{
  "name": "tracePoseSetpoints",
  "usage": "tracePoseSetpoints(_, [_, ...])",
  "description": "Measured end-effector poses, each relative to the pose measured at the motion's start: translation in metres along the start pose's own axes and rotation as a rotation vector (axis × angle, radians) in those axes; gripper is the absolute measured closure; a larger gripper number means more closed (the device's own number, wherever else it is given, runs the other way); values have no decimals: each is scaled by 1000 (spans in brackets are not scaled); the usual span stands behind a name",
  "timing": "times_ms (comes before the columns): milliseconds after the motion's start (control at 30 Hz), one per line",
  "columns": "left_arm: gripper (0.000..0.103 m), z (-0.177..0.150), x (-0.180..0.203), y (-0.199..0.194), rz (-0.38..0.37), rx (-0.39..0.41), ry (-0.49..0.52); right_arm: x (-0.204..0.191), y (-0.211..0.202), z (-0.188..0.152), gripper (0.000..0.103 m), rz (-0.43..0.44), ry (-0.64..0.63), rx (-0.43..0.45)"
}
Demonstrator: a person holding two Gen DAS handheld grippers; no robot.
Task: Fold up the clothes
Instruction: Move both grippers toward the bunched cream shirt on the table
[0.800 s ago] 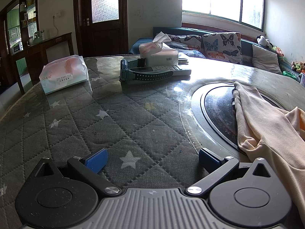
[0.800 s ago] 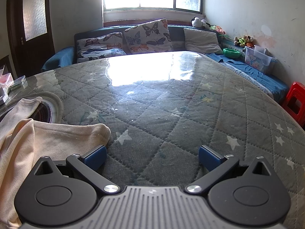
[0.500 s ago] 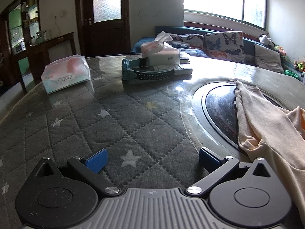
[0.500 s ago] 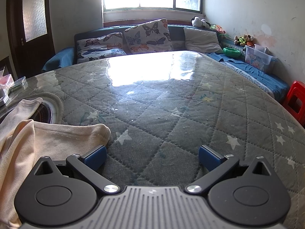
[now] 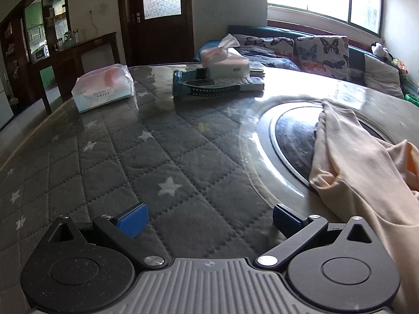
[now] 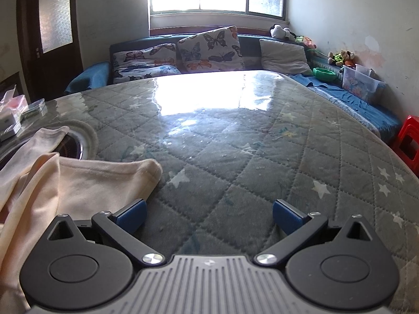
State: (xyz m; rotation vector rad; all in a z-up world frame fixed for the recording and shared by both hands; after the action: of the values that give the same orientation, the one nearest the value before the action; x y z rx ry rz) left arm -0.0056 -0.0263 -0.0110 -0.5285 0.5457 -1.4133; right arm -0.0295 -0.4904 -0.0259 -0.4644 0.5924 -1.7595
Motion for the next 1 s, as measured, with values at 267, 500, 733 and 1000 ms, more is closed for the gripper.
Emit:
tracePoseSetpoints(267, [0, -2, 13, -18, -31, 13, 29, -7, -22, -13, 0, 37, -27, 1])
tracePoseSetpoints(500, [0, -4, 22, -33, -53, 16, 49, -19, -57, -24, 1, 84, -42, 15])
tracePoseSetpoints(733, [0, -11, 31, -41, -63, -2, 63, -33, -83, -30, 4, 147, -54, 19])
tracePoseSetpoints(1000, [0, -17, 38, -51, -73, -3, 87, -49, -103, -40, 4, 205, -95, 31])
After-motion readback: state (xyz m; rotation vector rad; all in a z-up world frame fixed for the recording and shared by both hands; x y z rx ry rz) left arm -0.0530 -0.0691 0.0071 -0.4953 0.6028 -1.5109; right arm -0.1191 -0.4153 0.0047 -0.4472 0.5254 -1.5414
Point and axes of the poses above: each gripper's, at about its wrist camera, not at the fingertips, and y roughly the way its jaws point, x to its right, z to its top, the point moved 3 cm from there along y, roughly the way its jaws point, and after that the axes turned 3 degrees about x, right-handed, at the moved point
